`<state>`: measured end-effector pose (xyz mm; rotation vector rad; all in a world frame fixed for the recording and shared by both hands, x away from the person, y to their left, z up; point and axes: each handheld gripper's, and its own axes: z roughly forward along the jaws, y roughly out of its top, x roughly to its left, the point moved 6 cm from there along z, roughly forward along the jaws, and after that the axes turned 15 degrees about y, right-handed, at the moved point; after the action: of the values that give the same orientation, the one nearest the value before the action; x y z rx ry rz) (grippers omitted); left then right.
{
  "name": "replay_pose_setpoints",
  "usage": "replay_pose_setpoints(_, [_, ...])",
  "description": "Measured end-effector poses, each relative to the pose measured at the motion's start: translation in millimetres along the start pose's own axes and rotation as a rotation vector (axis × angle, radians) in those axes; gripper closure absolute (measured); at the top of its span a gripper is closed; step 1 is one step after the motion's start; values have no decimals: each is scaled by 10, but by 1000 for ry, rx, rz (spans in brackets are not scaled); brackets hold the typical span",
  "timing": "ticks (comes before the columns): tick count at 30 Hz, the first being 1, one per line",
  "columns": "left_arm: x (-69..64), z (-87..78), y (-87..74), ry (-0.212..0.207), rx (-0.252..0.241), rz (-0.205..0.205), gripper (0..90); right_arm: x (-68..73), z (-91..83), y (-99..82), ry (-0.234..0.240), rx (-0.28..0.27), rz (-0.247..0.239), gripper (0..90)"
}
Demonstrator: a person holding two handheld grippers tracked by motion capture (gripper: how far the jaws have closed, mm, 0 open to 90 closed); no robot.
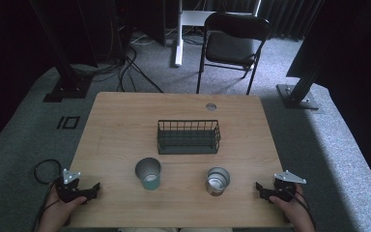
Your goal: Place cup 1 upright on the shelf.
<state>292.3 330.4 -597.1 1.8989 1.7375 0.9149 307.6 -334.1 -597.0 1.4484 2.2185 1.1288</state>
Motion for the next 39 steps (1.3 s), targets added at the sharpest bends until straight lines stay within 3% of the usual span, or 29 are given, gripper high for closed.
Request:
replay_pose_setpoints(8, [32, -20, -30, -38, -10, 42, 4, -6, -6, -4, 17, 4, -16, 117])
replay_pose_setpoints(31, [37, -14, -27, -49, -15, 53, 3, 2, -35, -27, 44, 15, -45, 120])
replay_pose_setpoints(39, [38, -14, -28, -49, -15, 54, 3, 93, -66, 46, 73, -3, -80, 122])
